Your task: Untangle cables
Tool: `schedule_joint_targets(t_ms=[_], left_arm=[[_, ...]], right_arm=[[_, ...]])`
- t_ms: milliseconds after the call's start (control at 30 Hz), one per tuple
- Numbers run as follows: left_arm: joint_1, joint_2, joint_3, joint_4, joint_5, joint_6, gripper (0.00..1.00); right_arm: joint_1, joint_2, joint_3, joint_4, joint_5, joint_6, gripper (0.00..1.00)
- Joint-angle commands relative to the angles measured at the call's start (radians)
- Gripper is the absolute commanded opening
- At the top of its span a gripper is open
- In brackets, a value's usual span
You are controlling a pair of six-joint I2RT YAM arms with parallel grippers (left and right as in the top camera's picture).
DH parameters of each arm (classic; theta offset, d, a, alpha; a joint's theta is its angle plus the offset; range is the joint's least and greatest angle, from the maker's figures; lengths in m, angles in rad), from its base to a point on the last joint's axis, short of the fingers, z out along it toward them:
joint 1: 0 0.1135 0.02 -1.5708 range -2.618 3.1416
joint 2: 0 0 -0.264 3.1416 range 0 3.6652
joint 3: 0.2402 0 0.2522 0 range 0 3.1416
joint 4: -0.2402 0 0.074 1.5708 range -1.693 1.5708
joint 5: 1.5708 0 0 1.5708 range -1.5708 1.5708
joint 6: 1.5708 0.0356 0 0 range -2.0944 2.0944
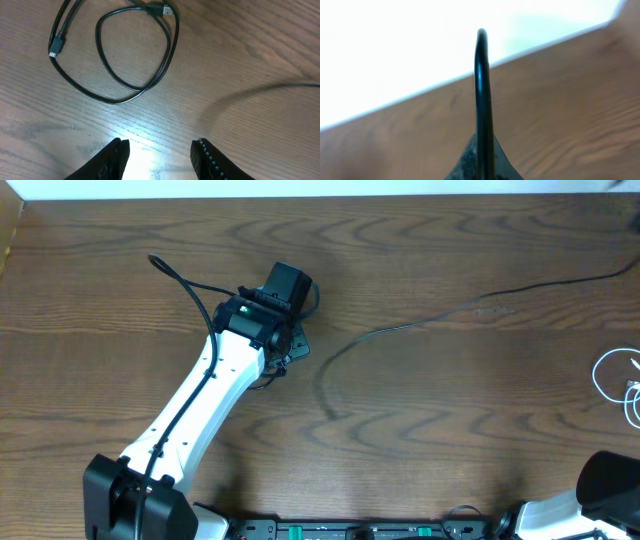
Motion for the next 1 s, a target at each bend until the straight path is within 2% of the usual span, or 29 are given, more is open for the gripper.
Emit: schedule_joint_targets(t_ms=[0,267,433,533,800,967], left_arm=[[0.0,0.004,0.008,-0.003,-0.01,0.01,0.45],[0.0,0.004,0.008,-0.004,-0.01,0.01,0.45],[0.0,0.004,0.008,-0.007,-0.01,0.01,0.45],[0.0,0.004,0.008,-0.008,-0.01,0.01,0.45],[0.0,0.004,0.008,-0.008,-0.01,0.01,0.45],[0.0,0.004,0.008,-0.008,-0.01,0.01,0.45]], right_arm=[[-0.051,-0.015,0.069,-0.008,0.051,0.064,0.01],[-0.066,0.013,-0.006,-0.087,0.246,0.063,0.01],[-0.067,0.036,-0.08,-0.078,0.289,0.045,0.01],[-0.06,0.056,-0.122,-0.066,0.195,0.015,0.01],[0.019,0.103,-0.28,-0.098,-0.237,-0.147,0.01],[0.116,0.105,-0.418,-0.085,-0.313,-0.212,0.01]])
